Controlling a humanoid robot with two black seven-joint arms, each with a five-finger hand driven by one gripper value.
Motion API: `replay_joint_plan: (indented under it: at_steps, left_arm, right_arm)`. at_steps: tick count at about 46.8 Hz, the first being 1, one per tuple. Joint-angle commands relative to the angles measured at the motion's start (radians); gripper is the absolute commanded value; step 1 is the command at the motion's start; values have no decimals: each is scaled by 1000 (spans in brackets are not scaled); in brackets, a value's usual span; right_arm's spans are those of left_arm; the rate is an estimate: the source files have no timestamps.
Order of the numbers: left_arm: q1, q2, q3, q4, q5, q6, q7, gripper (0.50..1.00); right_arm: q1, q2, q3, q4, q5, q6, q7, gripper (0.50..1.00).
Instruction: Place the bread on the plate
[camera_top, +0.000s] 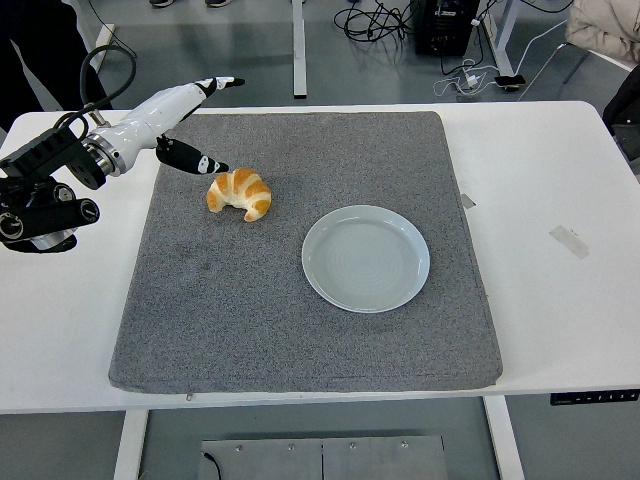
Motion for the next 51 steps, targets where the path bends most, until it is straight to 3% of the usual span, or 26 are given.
replay_joint_plan:
  at_steps: [1,9,14,24,51]
  left_arm:
    - [-16,3,41,-24,-5,0,-17,977]
    - [-16,-2,94,-24,-14,9,-24,977]
    - [-16,-9,139,-18,-11,85,-21,977]
    - [-9,-80,237,25,-11,85,-17,977]
    - [59,-204,246,246,-14,85,-12,977]
  right_arm:
    - [0,0,0,0,0,0,0,1000]
    - [0,0,0,0,0,0,0,1000]
    - [2,0,0,0,0,0,0,1000]
    - [0,0,0,0,0,0,0,1000]
    - [0,0,0,0,-1,0,0,1000]
